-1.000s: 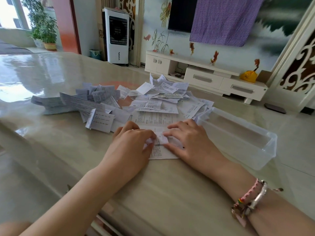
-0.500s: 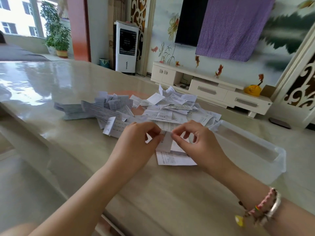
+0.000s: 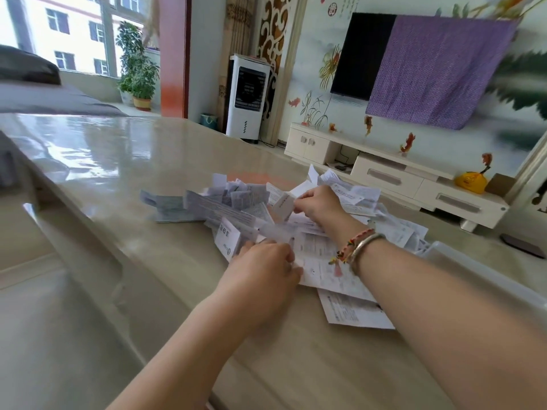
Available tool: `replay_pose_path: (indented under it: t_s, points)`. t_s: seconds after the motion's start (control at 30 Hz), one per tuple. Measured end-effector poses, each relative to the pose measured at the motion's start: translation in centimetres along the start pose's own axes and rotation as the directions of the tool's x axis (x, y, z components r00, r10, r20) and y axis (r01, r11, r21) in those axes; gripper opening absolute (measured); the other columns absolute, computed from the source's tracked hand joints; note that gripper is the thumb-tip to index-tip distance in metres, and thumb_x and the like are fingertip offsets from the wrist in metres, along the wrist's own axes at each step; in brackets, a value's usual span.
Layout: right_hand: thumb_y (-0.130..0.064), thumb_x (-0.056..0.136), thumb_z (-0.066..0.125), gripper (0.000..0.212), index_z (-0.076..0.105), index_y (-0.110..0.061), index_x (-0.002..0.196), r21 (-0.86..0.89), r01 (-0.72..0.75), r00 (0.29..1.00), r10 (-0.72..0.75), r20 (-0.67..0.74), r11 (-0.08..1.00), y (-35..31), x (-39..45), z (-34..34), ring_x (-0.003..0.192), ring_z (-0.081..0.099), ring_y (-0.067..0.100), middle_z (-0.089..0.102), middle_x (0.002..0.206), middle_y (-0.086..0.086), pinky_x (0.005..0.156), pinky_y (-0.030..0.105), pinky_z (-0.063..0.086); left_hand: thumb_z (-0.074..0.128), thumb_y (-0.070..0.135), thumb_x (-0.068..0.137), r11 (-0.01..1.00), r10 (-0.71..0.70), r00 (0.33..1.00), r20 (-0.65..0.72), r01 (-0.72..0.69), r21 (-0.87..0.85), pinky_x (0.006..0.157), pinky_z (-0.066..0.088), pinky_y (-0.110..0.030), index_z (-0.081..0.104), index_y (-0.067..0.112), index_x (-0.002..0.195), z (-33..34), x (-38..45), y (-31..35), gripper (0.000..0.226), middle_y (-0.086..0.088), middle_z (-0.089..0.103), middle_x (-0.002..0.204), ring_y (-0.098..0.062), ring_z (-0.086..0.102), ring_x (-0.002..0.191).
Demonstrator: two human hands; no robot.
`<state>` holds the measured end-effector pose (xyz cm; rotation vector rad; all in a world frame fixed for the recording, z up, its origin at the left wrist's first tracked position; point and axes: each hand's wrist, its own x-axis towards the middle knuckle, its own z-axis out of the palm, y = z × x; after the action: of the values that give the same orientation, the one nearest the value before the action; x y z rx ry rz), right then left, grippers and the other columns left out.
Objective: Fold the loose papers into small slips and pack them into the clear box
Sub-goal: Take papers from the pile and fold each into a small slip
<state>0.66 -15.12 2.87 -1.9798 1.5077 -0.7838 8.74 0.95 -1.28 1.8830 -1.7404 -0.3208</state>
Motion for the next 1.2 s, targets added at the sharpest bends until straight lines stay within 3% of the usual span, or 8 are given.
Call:
replay_pose_path:
  t_s: [0.1, 0.2, 0.33, 0.43, 0.53, 0.87, 0.97, 1.2]
  points:
    - [-0.006, 0.076, 0.065, 0.006, 0.066, -0.002, 0.071, -0.044, -0.047, 0.996, 0.050, 0.071, 0.998, -1.2, 1.9, 1.6, 0.065, 0.057, 0.020, 0.070, 0.079, 0.014, 0.054, 0.024, 0.041, 0.045, 0.041, 0.094, 0.996, -0.002, 1.000, 0.009, 0.001, 0.084, 0.102, 0.037, -0.041, 0.059, 0.025, 0.111, -0.2, 0.8, -1.0, 0.027, 0.004, 0.055, 0.116, -0.026, 0.044, 0.115]
    - [-0.001, 0.079, 0.060, 0.019, 0.068, 0.000, 0.096, -0.039, -0.137, 0.982, 0.141, 0.126, 0.990, -2.5, 3.5, 2.5, 0.066, 0.064, 0.018, 0.074, 0.088, 0.011, 0.050, 0.022, 0.044, 0.045, 0.037, 0.095, 0.994, -0.015, 1.000, 0.015, 0.013, 0.107, 0.103, 0.036, -0.041, 0.057, 0.023, 0.116, -0.5, 2.0, -2.5, 0.028, 0.003, 0.052, 0.120, -0.027, 0.040, 0.120]
    - [-0.002, 0.088, 0.050, 0.022, 0.062, 0.003, 0.105, -0.023, -0.193, 0.964, 0.194, 0.185, 0.981, -3.1, 4.2, 3.0, 0.047, 0.051, 0.009, 0.071, 0.065, 0.003, 0.043, 0.018, 0.033, 0.044, 0.032, 0.097, 0.994, 0.016, 1.000, 0.003, -0.016, 0.109, 0.103, 0.036, -0.036, 0.051, 0.026, 0.127, -0.9, 3.2, -4.1, 0.031, 0.006, 0.046, 0.132, -0.024, 0.033, 0.127]
    - [-0.003, 0.086, 0.049, 0.022, 0.061, 0.003, 0.103, -0.019, -0.132, 0.977, 0.134, 0.165, 0.991, -2.7, 4.4, 3.1, 0.055, 0.052, 0.015, 0.073, 0.093, 0.015, 0.044, 0.023, 0.034, 0.042, 0.031, 0.099, 0.993, 0.032, 0.999, -0.019, -0.030, 0.112, 0.105, 0.031, -0.031, 0.049, 0.026, 0.131, -1.1, 3.8, -4.7, 0.033, 0.009, 0.044, 0.138, -0.021, 0.030, 0.128]
    - [-0.001, 0.086, 0.046, 0.024, 0.066, 0.000, 0.098, -0.027, 0.004, 0.998, -0.003, 0.056, 1.000, -1.7, 4.4, 2.0, 0.056, 0.054, 0.011, 0.074, 0.088, 0.014, 0.046, 0.021, 0.035, 0.041, 0.031, 0.100, 0.992, 0.045, 0.998, -0.043, -0.039, 0.123, 0.106, 0.030, -0.031, 0.050, 0.027, 0.131, -1.1, 4.0, -4.9, 0.033, 0.009, 0.043, 0.139, -0.019, 0.030, 0.128]
    - [-0.015, 0.089, 0.054, 0.018, 0.068, -0.007, 0.096, -0.165, 0.141, 0.985, -0.154, -0.073, 0.976, 3.0, 2.5, -2.5, 0.082, 0.055, 0.017, 0.068, 0.097, 0.009, 0.062, 0.026, 0.039, 0.043, 0.027, 0.099, 0.989, 0.132, 0.987, -0.093, -0.124, 0.085, 0.104, 0.033, -0.031, 0.054, 0.027, 0.129, -0.3, 3.7, -3.0, 0.032, 0.011, 0.044, 0.139, -0.017, 0.027, 0.128]
    - [-0.025, 0.091, 0.058, 0.019, 0.061, -0.014, 0.106, -0.168, 0.159, 0.987, -0.157, 0.029, 0.973, 3.6, 0.6, -3.5, 0.095, 0.057, 0.016, 0.064, 0.111, 0.005, 0.069, 0.026, 0.041, 0.043, 0.023, 0.098, 0.984, 0.165, 0.982, -0.089, -0.157, 0.088, 0.102, 0.033, -0.028, 0.055, 0.026, 0.127, 0.1, 3.5, -2.4, 0.031, 0.012, 0.045, 0.138, -0.018, 0.030, 0.125]
    - [-0.053, 0.088, 0.060, 0.069, 0.032, -0.024, 0.144, -0.471, 0.272, 0.946, -0.144, 0.289, 0.839, 5.3, -4.9, -4.9, 0.128, 0.046, 0.022, 0.048, 0.143, 0.005, 0.103, 0.031, 0.037, 0.044, 0.025, 0.098, 0.981, 0.192, 0.978, -0.083, -0.188, 0.052, 0.105, 0.028, -0.026, 0.049, 0.027, 0.132, 0.8, 2.9, -0.8, 0.034, 0.011, 0.043, 0.141, -0.015, 0.030, 0.130]
